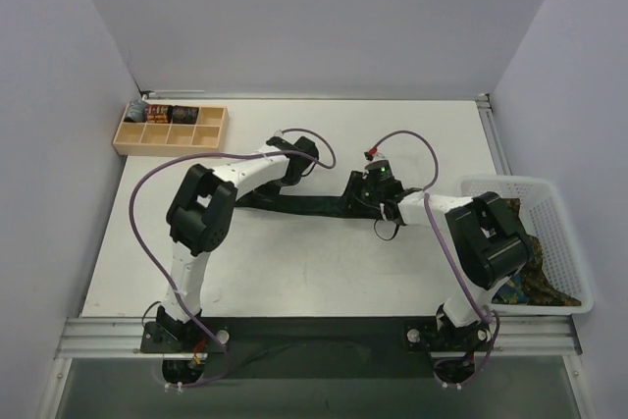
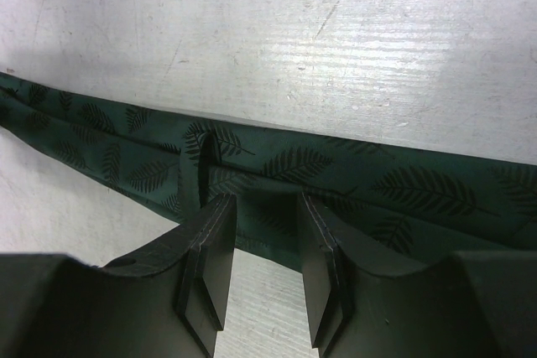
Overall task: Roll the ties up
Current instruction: Roll the tie
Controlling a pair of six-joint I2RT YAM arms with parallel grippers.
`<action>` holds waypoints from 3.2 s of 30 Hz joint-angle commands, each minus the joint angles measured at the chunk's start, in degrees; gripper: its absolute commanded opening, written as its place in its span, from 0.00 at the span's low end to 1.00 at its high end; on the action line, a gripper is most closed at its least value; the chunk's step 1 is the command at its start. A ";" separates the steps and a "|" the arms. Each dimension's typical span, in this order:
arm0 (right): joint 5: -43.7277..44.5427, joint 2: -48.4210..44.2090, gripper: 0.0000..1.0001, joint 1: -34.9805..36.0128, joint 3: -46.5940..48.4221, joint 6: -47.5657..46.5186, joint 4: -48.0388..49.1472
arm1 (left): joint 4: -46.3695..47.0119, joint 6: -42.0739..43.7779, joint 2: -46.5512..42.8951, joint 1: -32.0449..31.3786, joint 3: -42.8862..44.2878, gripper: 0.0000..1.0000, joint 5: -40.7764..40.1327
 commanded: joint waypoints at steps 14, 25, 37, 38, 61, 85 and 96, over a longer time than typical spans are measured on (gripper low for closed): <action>-1.65 -2.77 0.35 0.09 4.79 -7.54 -7.56 | 2.85 -1.45 -15.50 9.50 0.60 0.67 16.15; -2.27 -3.39 0.35 1.41 6.11 -7.71 -11.78 | 15.58 -1.09 -25.35 22.36 -13.90 0.59 34.78; -2.62 -1.45 0.35 2.03 6.81 -8.07 -12.13 | 19.11 -1.36 -27.65 15.34 -17.34 0.55 26.05; -2.62 -1.28 0.35 2.03 6.81 -7.98 -12.13 | 18.94 -1.01 -27.30 12.46 -17.16 0.55 23.75; -3.33 2.41 0.35 1.94 7.60 -7.45 -11.52 | 14.45 4.80 -9.10 -0.93 -8.37 0.51 -3.08; -3.94 5.58 0.35 0.97 8.40 -7.10 -11.43 | 6.37 1.72 -1.63 -1.90 -5.39 0.41 -13.71; -4.20 5.93 0.35 0.88 8.22 -6.84 -11.16 | 5.05 1.10 2.24 -0.05 -2.93 0.38 -15.30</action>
